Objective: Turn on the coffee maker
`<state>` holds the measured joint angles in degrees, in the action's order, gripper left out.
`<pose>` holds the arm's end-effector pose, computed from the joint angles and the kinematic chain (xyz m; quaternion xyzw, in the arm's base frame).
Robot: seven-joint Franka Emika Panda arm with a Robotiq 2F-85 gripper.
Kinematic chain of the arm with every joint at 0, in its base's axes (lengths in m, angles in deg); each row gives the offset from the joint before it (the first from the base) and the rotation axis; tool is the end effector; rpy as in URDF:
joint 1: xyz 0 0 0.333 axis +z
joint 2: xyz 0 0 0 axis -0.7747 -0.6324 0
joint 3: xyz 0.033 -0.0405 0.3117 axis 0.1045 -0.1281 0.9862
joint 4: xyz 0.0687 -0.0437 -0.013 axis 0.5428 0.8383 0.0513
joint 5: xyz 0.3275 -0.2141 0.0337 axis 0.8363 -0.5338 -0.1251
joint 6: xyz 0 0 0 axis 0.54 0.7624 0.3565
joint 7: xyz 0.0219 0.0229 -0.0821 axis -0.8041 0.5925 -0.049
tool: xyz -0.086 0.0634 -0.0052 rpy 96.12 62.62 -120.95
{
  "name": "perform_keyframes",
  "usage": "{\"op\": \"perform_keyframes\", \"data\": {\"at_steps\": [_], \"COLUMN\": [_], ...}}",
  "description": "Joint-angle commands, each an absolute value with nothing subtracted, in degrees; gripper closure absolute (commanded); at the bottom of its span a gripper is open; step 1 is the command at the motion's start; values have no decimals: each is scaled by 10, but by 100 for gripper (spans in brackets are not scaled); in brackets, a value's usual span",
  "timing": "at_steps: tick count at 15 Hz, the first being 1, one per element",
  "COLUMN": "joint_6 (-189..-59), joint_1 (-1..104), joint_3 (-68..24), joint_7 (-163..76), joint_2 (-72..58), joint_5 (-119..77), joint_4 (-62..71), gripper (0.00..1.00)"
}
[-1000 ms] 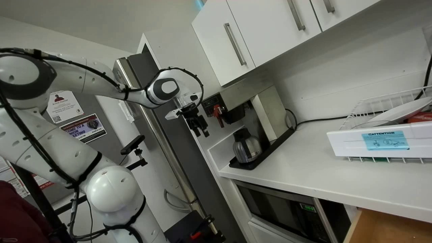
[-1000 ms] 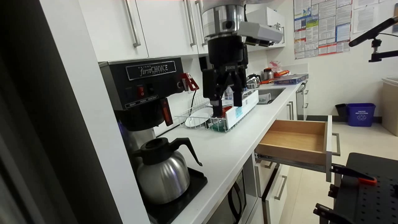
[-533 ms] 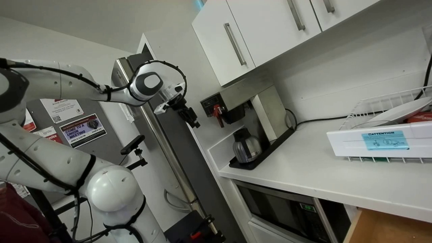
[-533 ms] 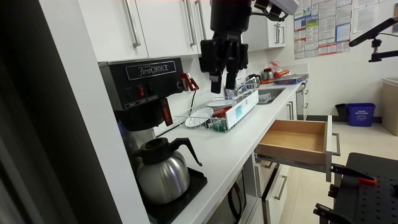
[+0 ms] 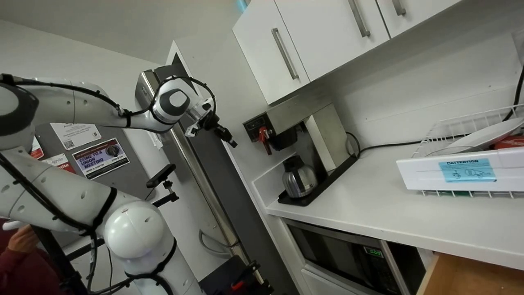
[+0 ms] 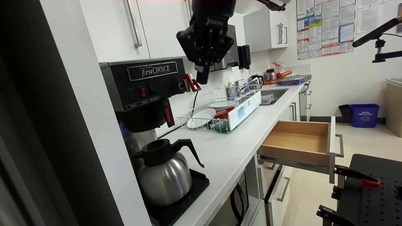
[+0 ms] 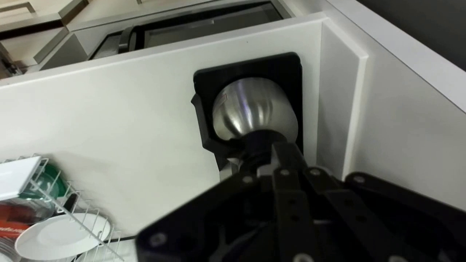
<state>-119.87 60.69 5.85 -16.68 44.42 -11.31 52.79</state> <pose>0.3322 0.2485 0.5289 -0.9788 0.0198 -0.1991 0.0446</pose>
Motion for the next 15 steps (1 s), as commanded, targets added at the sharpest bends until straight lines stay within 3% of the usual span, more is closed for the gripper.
{"op": "perform_keyframes", "data": {"at_steps": [1, 15], "joint_6": [-1245, -1257], "joint_1": [579, 603], "joint_3": [85, 70], "joint_7": [-133, -155], "joint_2": [386, 385], "joint_5": [-145, -144], "joint_4": [484, 482], "gripper": [100, 100]}}
